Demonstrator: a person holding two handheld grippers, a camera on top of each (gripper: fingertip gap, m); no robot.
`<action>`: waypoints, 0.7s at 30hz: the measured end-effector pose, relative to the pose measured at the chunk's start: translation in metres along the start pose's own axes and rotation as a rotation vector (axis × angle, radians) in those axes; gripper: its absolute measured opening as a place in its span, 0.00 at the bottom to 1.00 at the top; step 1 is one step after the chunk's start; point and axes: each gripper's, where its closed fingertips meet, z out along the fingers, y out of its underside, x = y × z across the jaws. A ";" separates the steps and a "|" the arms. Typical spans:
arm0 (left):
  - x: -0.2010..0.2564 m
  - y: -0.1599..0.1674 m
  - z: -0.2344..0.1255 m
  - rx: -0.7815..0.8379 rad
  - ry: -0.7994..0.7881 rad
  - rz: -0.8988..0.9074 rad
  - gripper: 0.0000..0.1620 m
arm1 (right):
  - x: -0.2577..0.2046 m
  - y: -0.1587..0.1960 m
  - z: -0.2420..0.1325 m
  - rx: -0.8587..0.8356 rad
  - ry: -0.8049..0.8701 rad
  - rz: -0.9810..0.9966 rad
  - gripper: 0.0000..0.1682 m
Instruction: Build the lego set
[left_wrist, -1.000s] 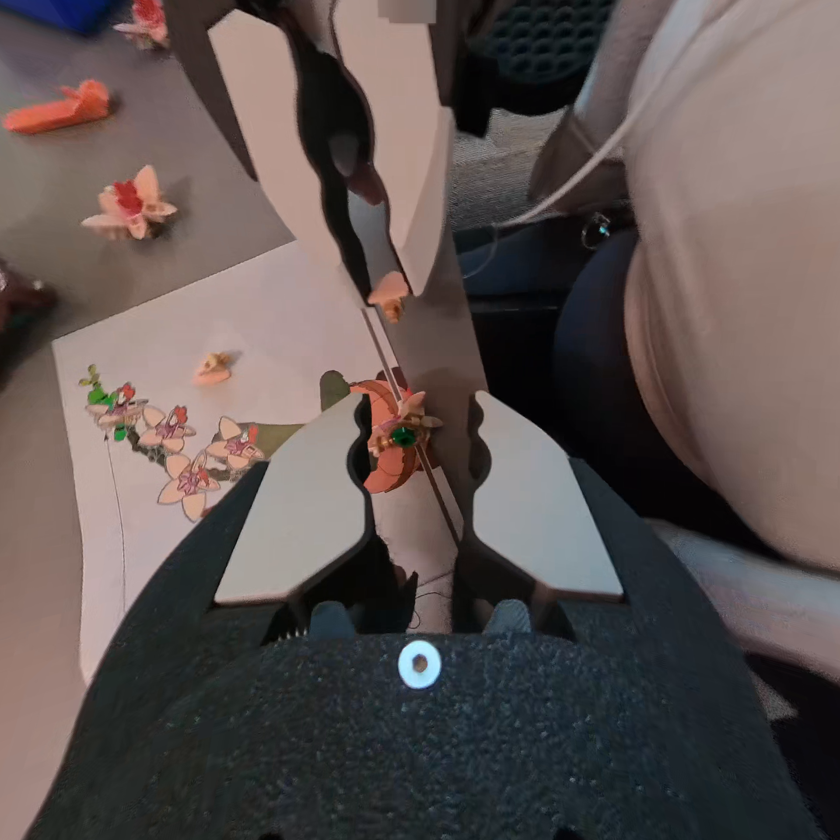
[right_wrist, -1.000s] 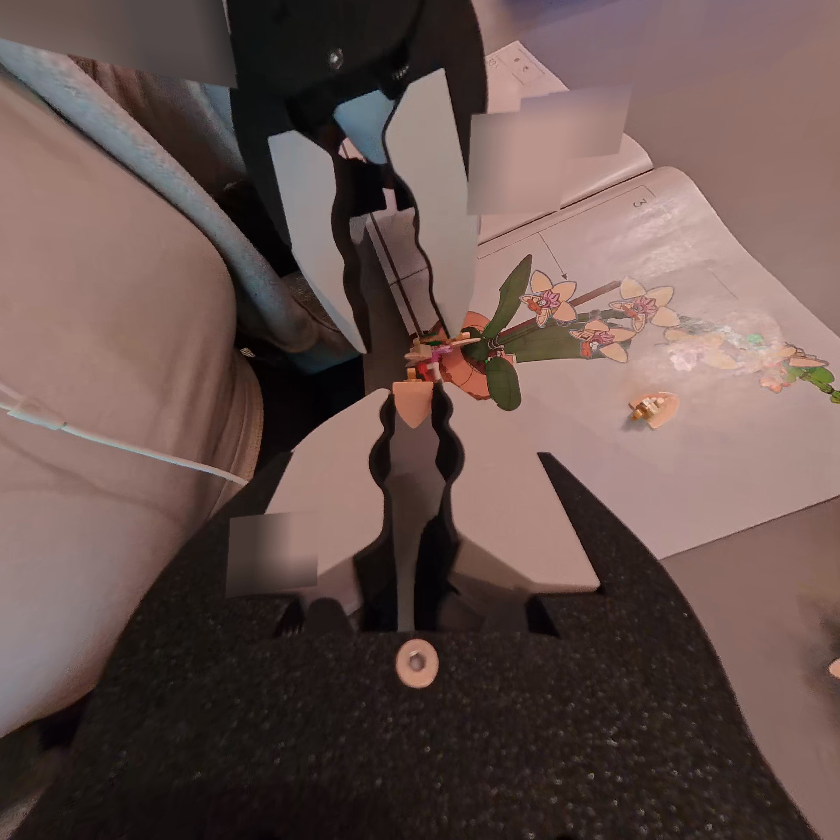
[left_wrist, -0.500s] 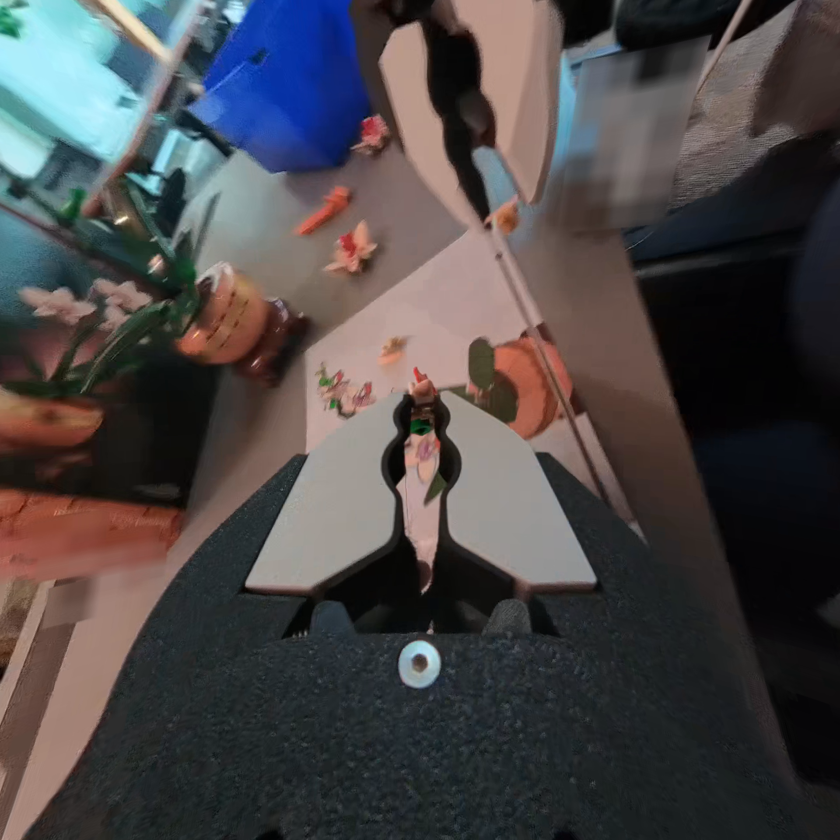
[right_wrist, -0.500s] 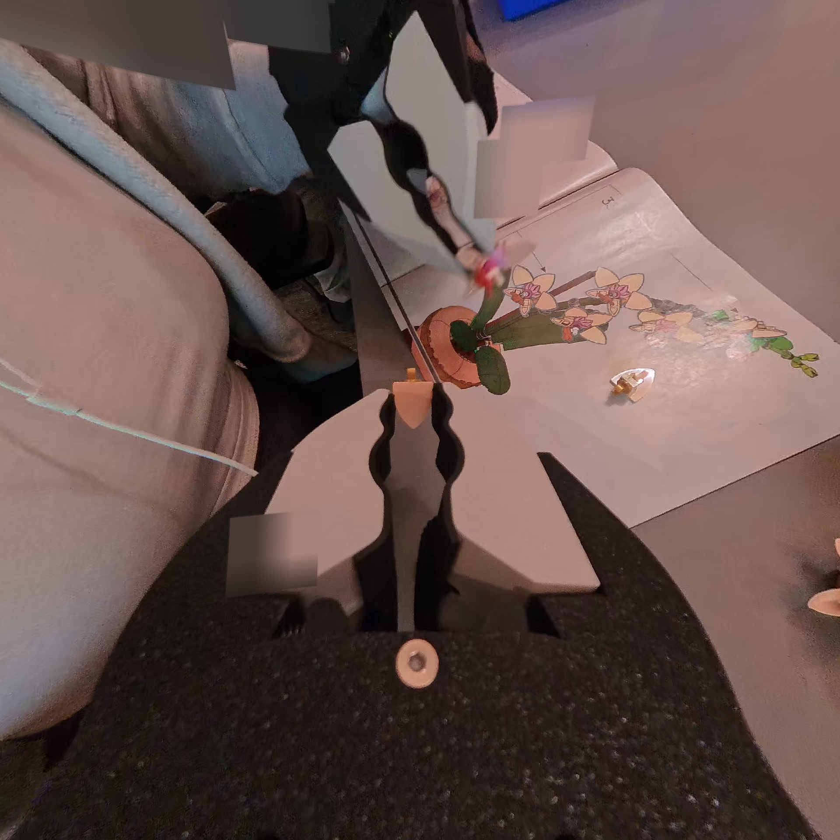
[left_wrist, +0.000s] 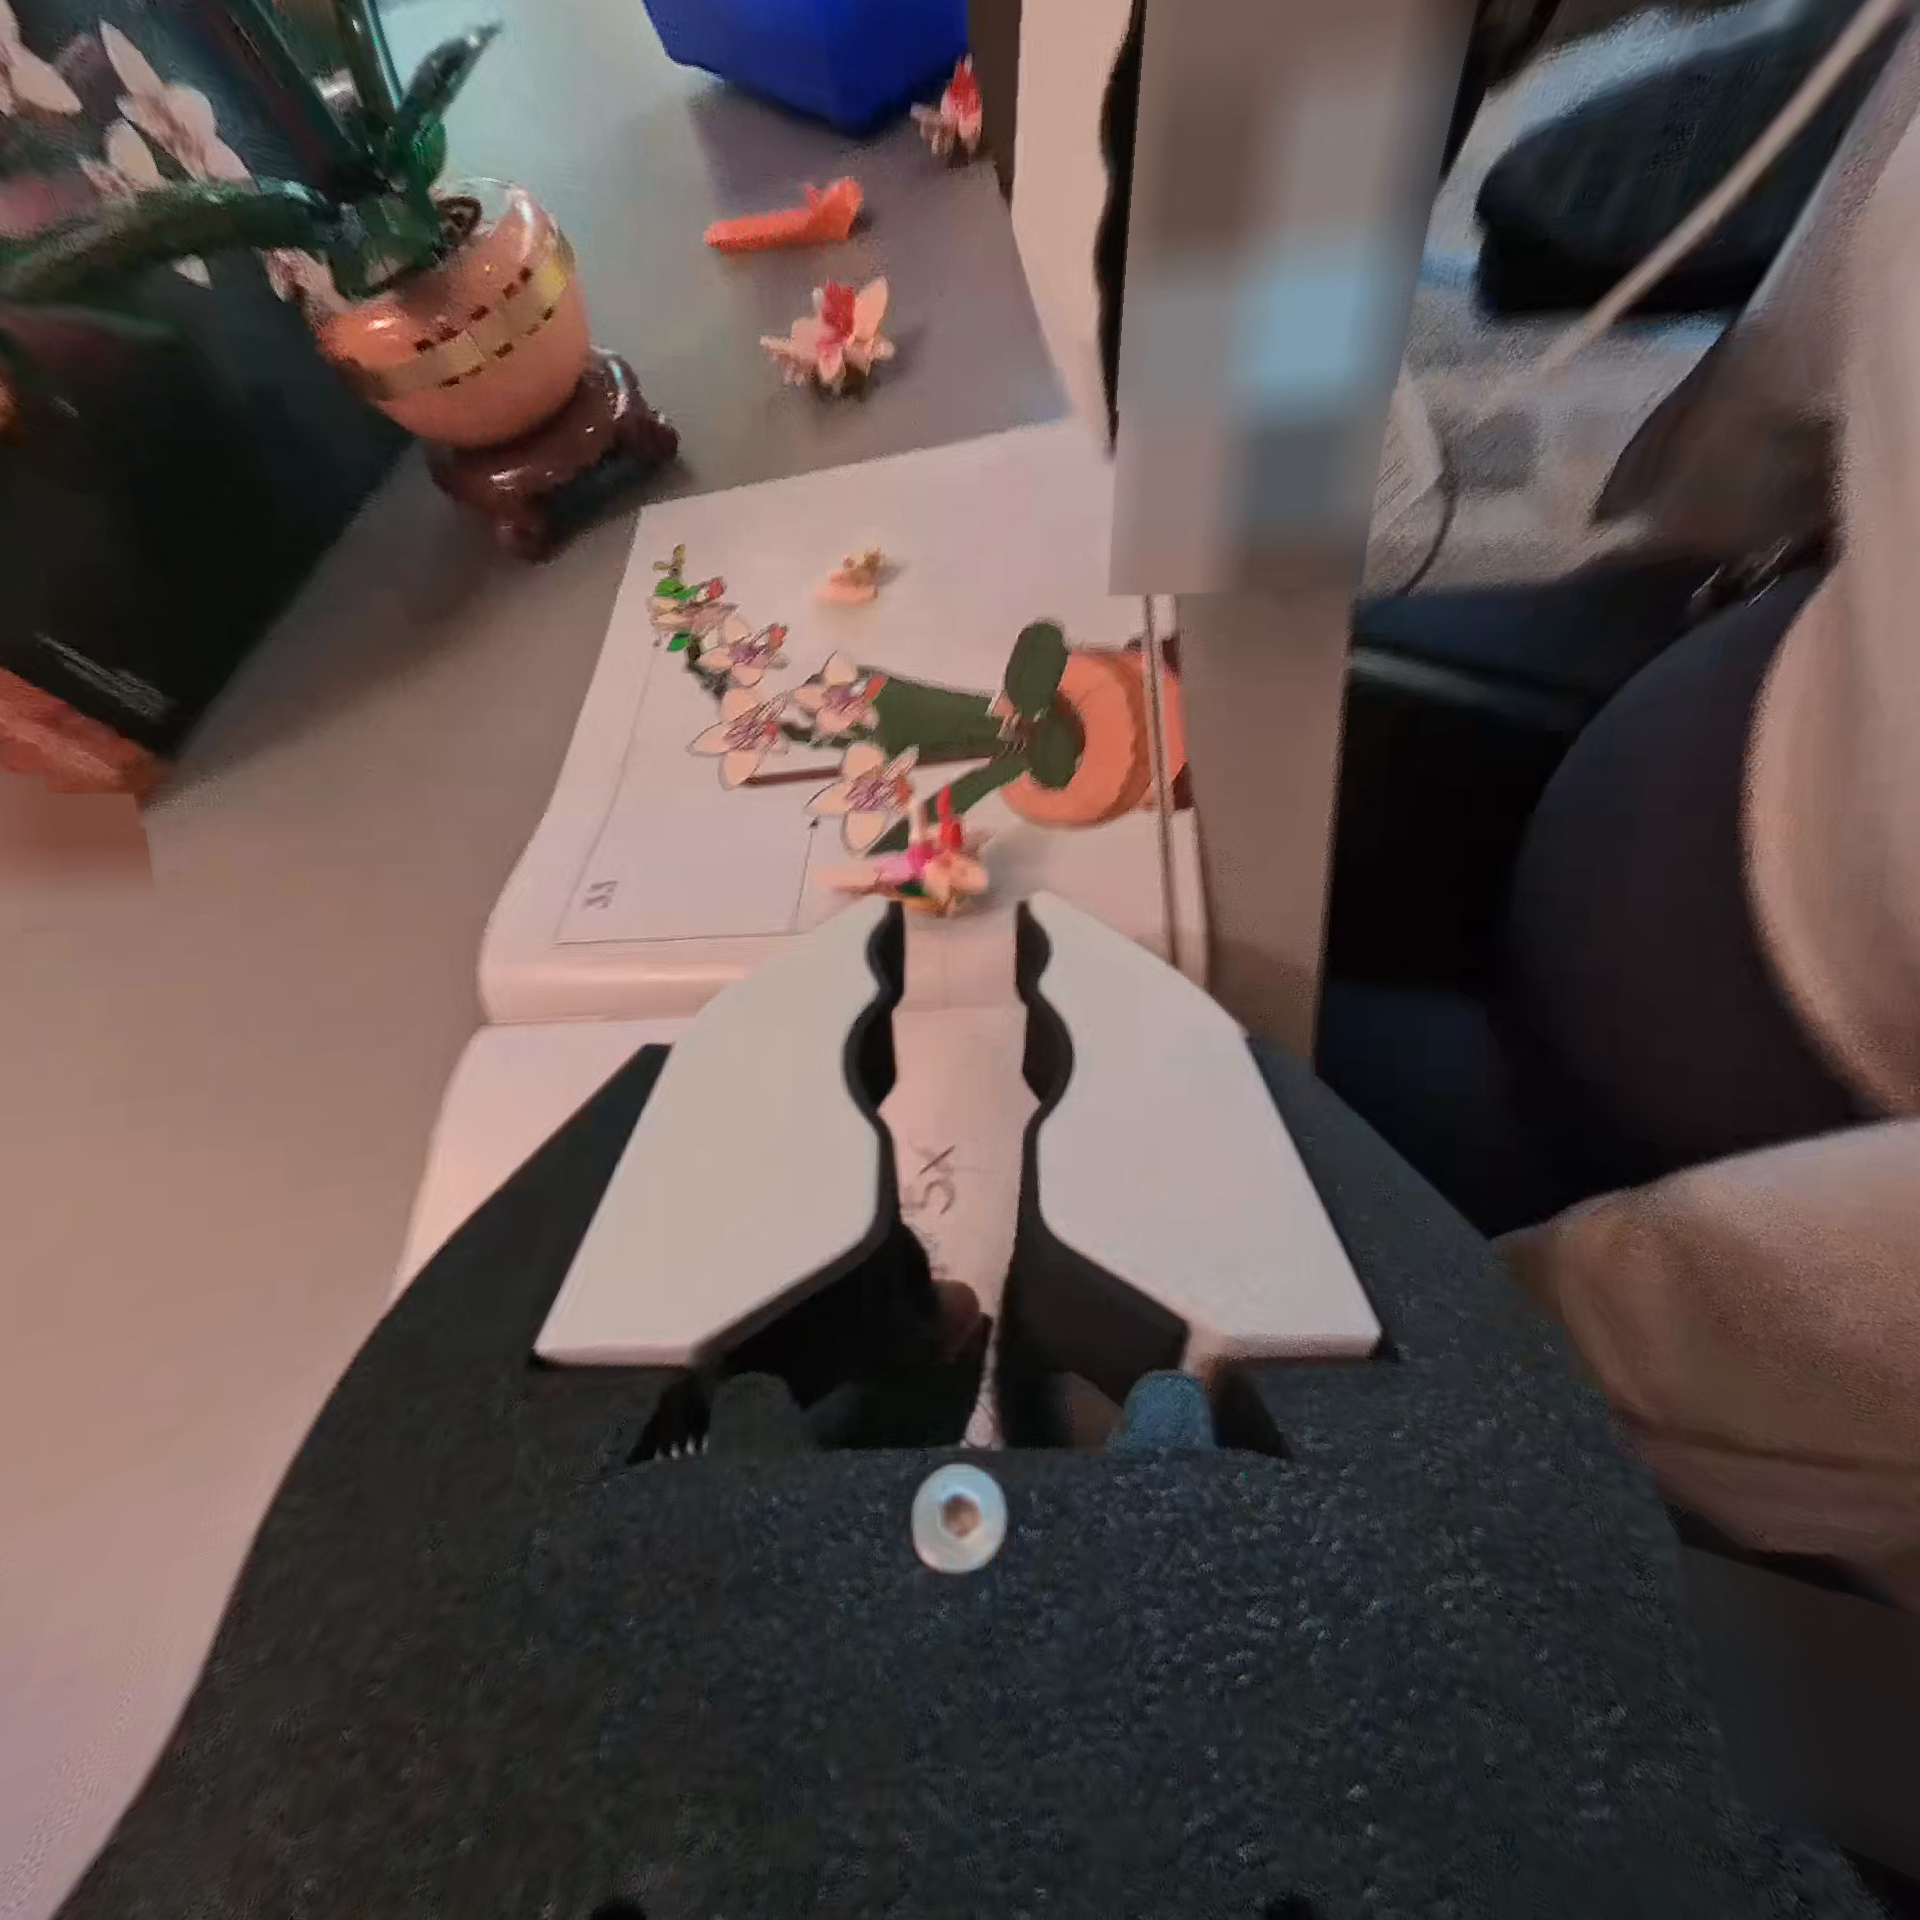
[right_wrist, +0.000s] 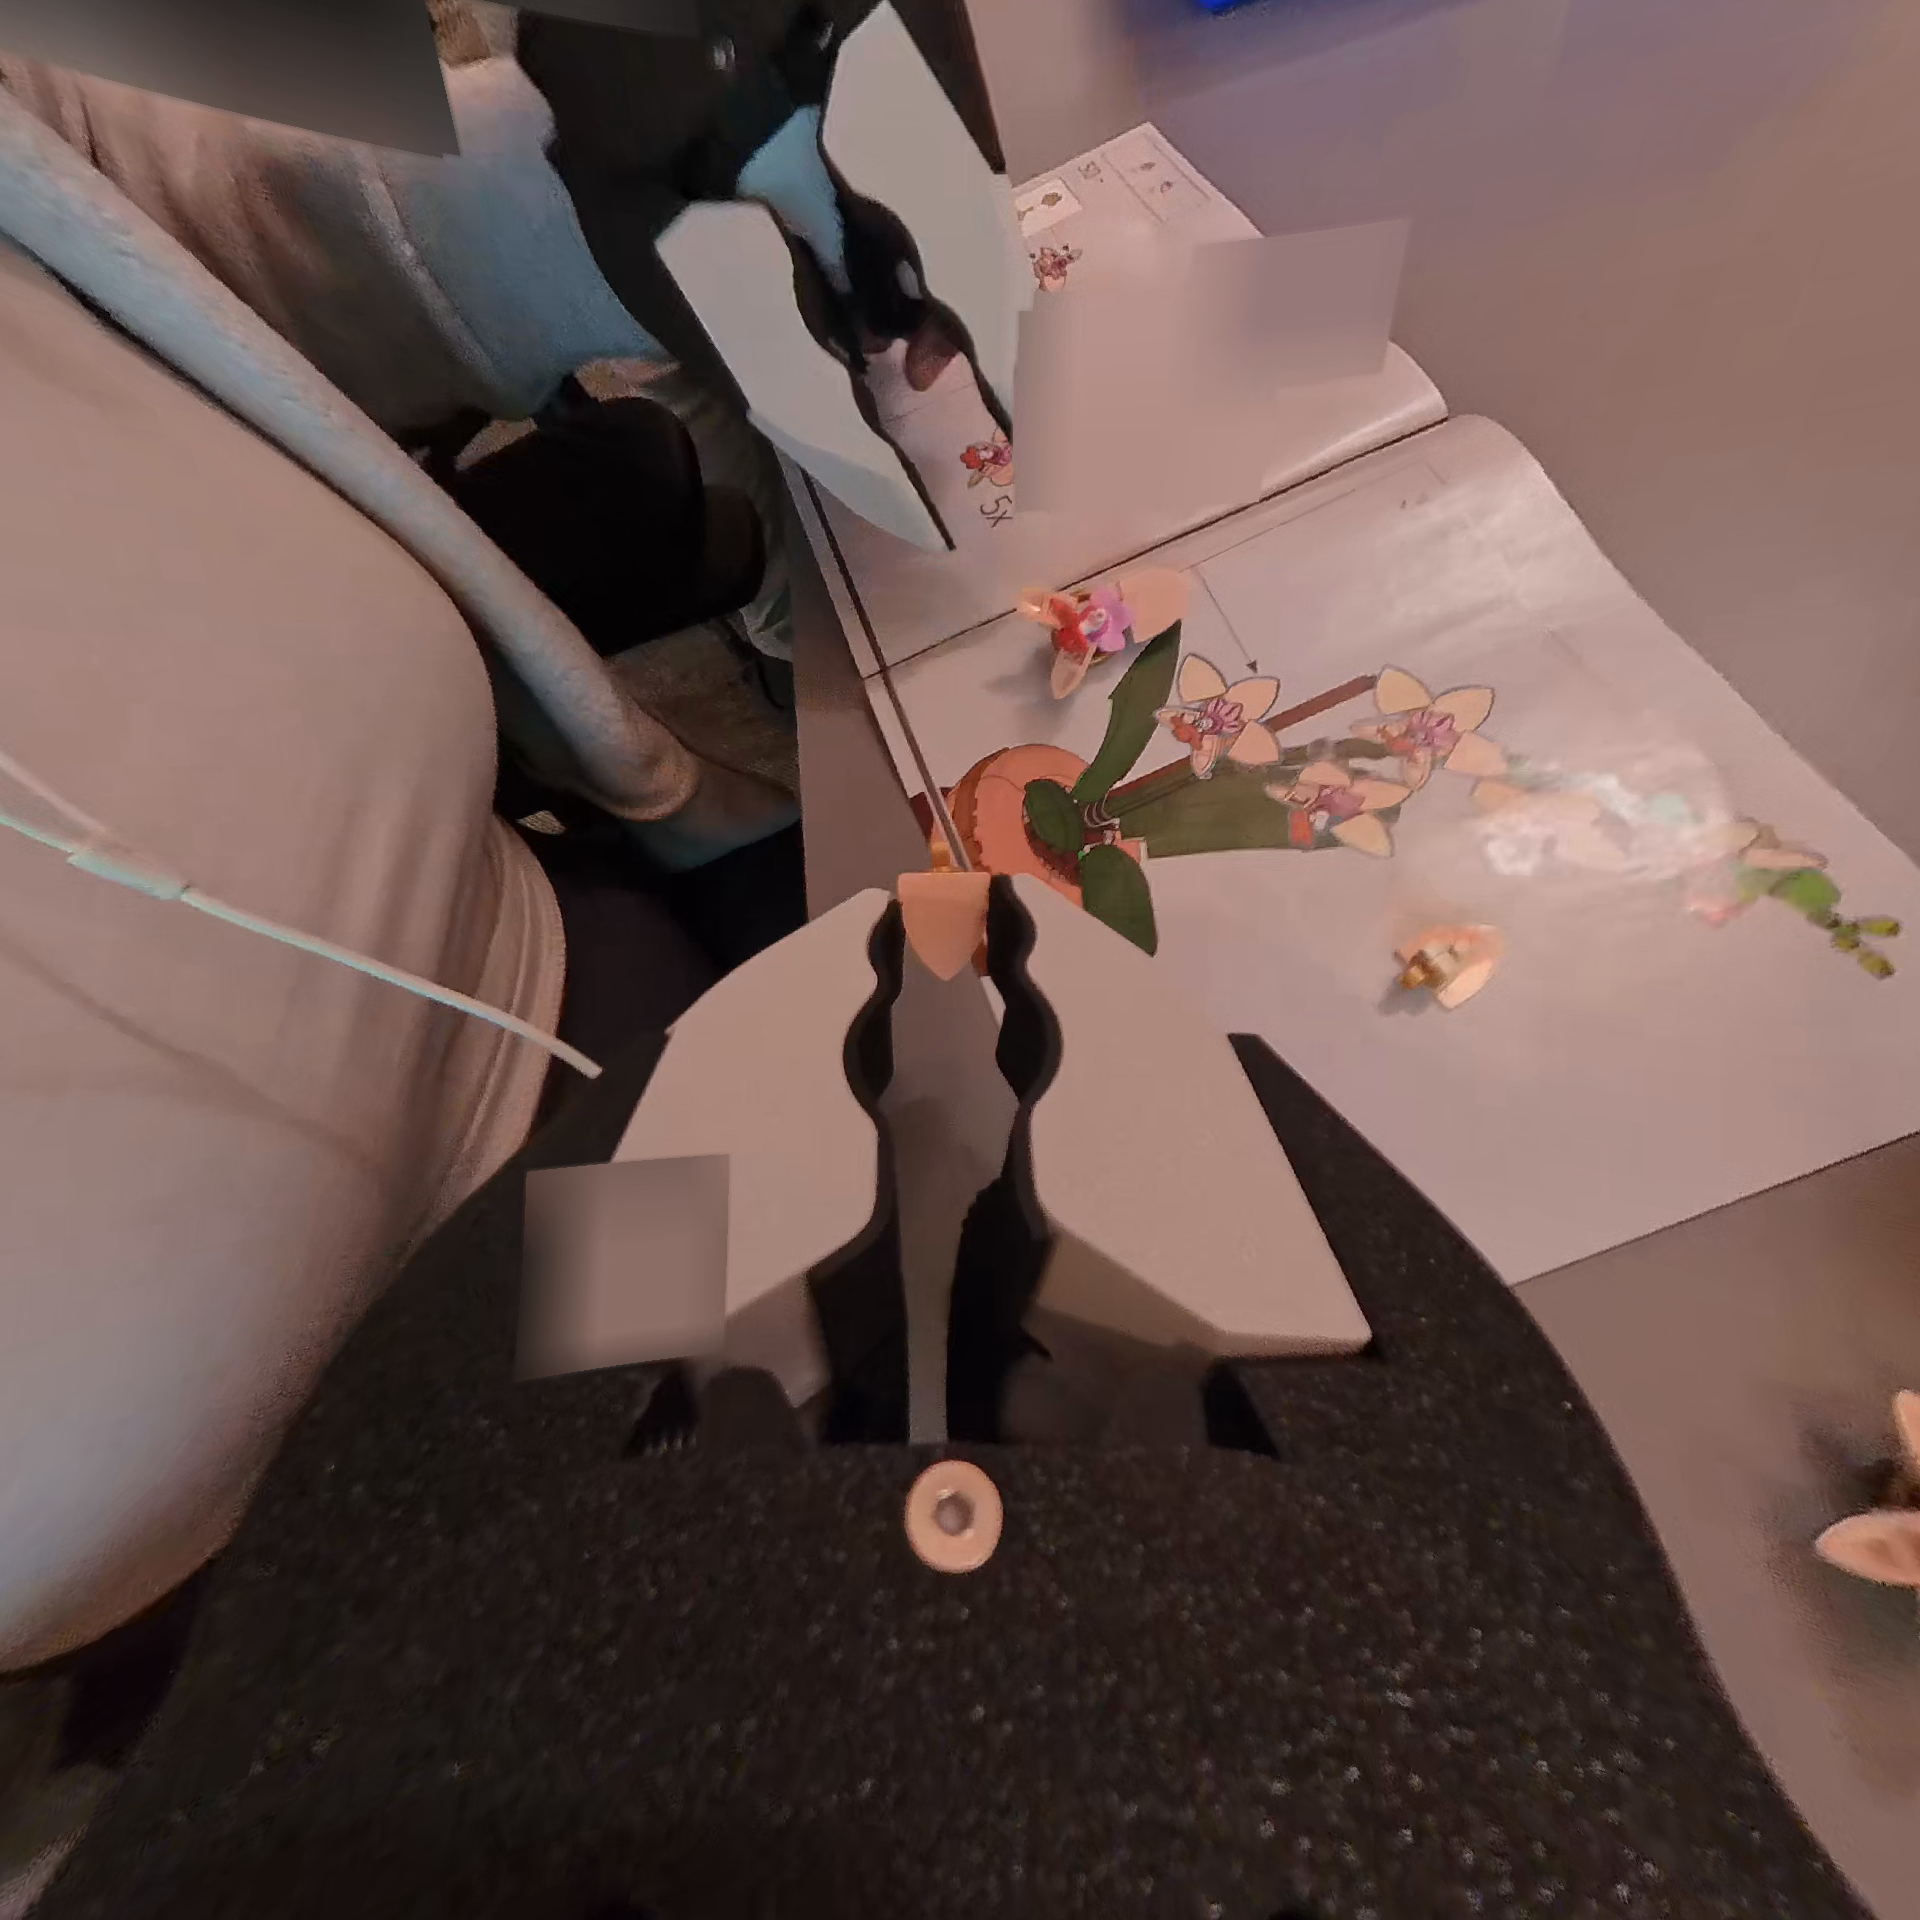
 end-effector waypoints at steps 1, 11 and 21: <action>0.001 -0.007 0.000 0.017 0.032 -0.083 0.07 | 0.003 -0.001 0.002 -0.011 0.003 -0.025 0.09; -0.014 0.002 0.016 -0.019 0.345 -1.048 0.00 | 0.015 -0.012 0.008 -0.072 0.022 -0.115 0.09; -0.007 0.003 0.030 -0.111 0.469 -1.316 0.05 | 0.020 -0.004 0.002 -0.049 0.014 -0.107 0.09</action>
